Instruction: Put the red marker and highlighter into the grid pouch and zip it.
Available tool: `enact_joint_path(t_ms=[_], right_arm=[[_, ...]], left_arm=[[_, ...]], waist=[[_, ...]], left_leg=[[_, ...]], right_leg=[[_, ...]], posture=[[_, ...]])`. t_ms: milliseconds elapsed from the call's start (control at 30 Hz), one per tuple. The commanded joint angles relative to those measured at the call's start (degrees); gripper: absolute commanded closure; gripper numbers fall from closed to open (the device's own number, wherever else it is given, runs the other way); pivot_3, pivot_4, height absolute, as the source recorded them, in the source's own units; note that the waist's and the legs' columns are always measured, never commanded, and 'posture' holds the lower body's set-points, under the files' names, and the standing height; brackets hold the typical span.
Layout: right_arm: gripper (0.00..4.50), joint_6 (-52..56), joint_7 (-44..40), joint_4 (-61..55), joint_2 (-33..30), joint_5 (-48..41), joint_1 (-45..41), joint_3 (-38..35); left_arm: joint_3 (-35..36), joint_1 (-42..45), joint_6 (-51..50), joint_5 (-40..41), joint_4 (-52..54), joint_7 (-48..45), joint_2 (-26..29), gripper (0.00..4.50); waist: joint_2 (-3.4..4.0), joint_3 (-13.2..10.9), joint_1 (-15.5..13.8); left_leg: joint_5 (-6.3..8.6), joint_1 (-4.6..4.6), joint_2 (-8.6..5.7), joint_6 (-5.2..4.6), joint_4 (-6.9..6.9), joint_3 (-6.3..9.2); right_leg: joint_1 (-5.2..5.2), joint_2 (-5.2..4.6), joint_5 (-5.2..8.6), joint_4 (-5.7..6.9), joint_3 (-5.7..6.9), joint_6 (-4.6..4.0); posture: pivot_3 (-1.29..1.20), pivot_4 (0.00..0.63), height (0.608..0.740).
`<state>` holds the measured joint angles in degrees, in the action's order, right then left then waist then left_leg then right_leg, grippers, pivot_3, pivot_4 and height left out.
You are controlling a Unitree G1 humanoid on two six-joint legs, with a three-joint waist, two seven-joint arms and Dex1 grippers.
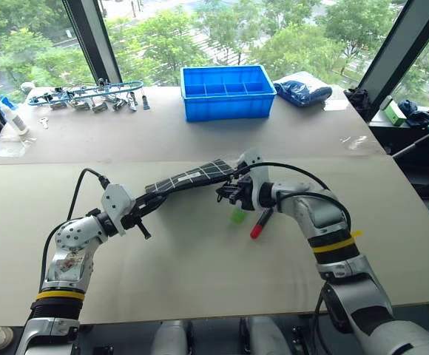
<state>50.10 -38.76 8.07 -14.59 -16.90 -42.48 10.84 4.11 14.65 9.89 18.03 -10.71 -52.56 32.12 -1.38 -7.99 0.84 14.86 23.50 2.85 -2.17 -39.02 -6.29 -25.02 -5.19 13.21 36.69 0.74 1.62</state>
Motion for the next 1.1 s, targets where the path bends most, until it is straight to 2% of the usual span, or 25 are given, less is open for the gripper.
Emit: enact_joint_path(t_ms=[33, 167, 533, 733, 1100], right_arm=[[4.47, -1.72, -0.69, -3.43, 1.37, 1.08, -0.86, 3.67], [4.47, -2.45, -1.51, -3.73, 3.24, 2.61, -1.56, 8.18], [4.47, 0.94, -3.31, 3.48, 10.26, -1.77, -10.14, 3.36], [4.47, -1.71, -5.35, 7.44, 10.5, 2.64, -10.07, 10.26], [4.47, -6.66, -3.5, 15.23, 9.64, 4.96, -13.08, 5.48]], left_arm=[[0.51, 0.17, 0.34, 0.15, 2.24, 0.04, -0.06, 4.5], [0.09, 0.3, 0.19, 0.18, 2.24, -0.13, -0.31, 4.5], [-0.05, 1.85, 0.2, 0.3, 0.94, -1.47, -0.25, 4.5], [-0.07, 2.21, 0.37, 0.09, 0.55, -1.58, -0.52, 4.5], [0.22, 1.8, 0.62, 0.22, 0.46, -1.34, -0.68, 4.5]], waist=[[0.0, 0.0, 0.0], [0.0, 0.0, 0.04], [0.01, 0.0, 0.01], [0.01, 0.0, 0.15], [0.01, 0.0, 0.21]], left_leg=[[0.0, 0.0, 0.0, 0.0, 0.0, 0.0], [0.0, 0.0, 0.0, 0.0, 0.0, 0.0], [-0.02, 0.01, 0.0, 0.03, 0.01, 0.0], [-0.02, 0.04, -0.01, 0.04, 0.01, 0.0], [-0.05, 0.04, 0.0, 0.08, 0.02, 0.0]], right_leg=[[0.0, 0.0, 0.0, 0.0, 0.01, 0.0], [0.0, -0.01, 0.0, 0.0, 0.01, 0.0], [0.0, 0.01, 0.0, 0.05, 0.03, 0.0], [0.01, 0.0, 0.0, 0.06, 0.05, 0.0], [-0.01, 0.0, 0.0, 0.07, 0.06, 0.0]], posture=[[0.0, 0.15, 0.74], [0.0, 0.15, 0.74], [0.0, 0.15, 0.74], [0.0, 0.15, 0.74], [0.0, 0.15, 0.74]])
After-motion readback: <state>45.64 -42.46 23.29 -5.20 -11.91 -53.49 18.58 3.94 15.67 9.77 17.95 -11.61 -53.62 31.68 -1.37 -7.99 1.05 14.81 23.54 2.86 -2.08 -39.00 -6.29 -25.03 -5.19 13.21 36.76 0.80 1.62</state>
